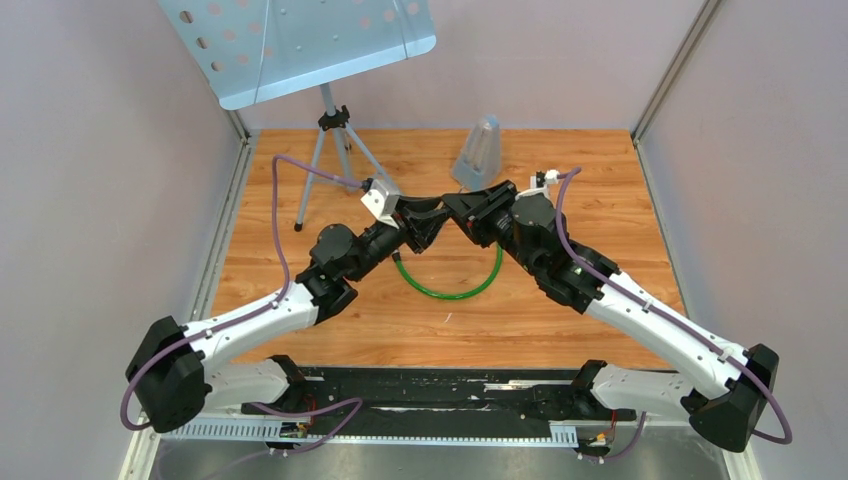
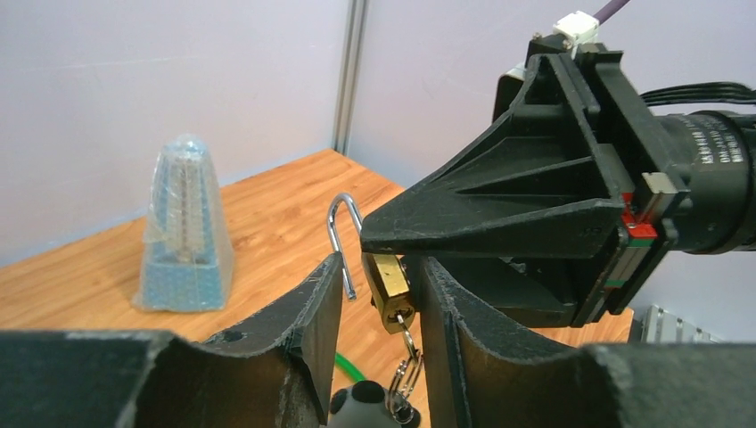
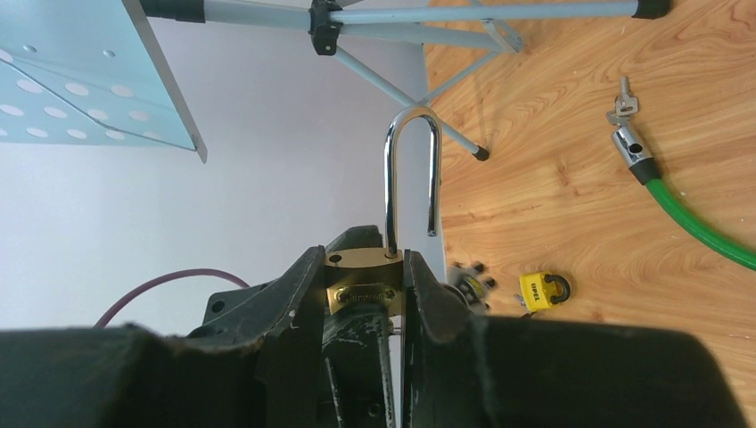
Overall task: Lock with the key
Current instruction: Pick up the lock from the center of the board.
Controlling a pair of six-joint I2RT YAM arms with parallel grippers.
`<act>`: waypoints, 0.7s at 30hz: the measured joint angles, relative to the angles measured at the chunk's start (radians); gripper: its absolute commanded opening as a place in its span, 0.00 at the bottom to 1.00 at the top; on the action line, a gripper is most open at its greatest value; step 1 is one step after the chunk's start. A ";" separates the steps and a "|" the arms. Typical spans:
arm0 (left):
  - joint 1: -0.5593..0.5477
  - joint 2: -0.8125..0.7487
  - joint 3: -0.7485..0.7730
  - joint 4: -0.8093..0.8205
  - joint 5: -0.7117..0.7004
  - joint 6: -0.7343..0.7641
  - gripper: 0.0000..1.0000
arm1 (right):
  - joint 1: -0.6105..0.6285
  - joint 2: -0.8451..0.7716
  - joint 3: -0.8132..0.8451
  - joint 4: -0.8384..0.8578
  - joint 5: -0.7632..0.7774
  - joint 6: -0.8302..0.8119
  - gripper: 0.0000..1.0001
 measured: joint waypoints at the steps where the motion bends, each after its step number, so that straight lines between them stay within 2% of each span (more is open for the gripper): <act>1: 0.000 0.008 0.000 0.003 0.000 -0.003 0.42 | 0.000 0.000 -0.005 0.003 -0.003 0.004 0.17; 10: -0.002 0.047 0.000 0.021 -0.023 -0.063 0.10 | -0.005 0.000 -0.032 0.038 0.000 0.007 0.19; 11: -0.002 0.048 0.000 0.023 -0.026 -0.069 0.02 | -0.005 0.000 -0.034 0.042 0.000 0.007 0.20; 13: -0.002 0.052 0.000 0.034 -0.027 -0.078 0.00 | -0.007 0.000 -0.036 0.051 0.000 0.007 0.24; 15: -0.002 0.055 0.000 0.042 -0.029 -0.082 0.00 | -0.008 0.000 -0.037 0.056 0.000 0.006 0.35; 17: -0.002 0.056 0.000 0.049 -0.032 -0.082 0.00 | -0.009 0.000 -0.037 0.061 0.001 0.006 0.56; 19: -0.004 0.056 0.000 0.049 -0.053 -0.081 0.00 | -0.009 0.000 -0.039 0.070 -0.007 0.002 0.71; 21: -0.003 0.056 -0.001 0.036 -0.082 -0.078 0.00 | -0.009 -0.003 -0.043 0.085 -0.013 -0.011 0.82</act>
